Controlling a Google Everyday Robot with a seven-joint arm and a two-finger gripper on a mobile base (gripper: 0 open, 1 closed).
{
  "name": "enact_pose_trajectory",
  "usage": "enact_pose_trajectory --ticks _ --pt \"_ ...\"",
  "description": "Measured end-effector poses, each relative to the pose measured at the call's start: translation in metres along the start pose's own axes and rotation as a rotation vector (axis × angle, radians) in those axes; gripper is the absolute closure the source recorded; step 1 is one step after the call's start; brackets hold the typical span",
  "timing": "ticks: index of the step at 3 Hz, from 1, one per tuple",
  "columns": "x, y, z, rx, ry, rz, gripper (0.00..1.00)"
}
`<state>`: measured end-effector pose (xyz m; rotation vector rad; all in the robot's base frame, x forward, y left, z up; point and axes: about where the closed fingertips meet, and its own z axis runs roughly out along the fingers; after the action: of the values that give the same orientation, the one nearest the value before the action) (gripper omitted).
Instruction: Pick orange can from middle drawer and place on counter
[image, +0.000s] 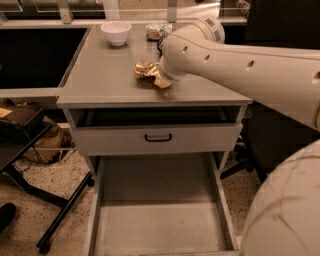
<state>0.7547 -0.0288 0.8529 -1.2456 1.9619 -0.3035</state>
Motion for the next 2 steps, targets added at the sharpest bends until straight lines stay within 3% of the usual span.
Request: enact_pose_trajectory --ticks 2 --pt "0.0000 0.0000 0.0000 0.000 0.000 0.000 0.39"
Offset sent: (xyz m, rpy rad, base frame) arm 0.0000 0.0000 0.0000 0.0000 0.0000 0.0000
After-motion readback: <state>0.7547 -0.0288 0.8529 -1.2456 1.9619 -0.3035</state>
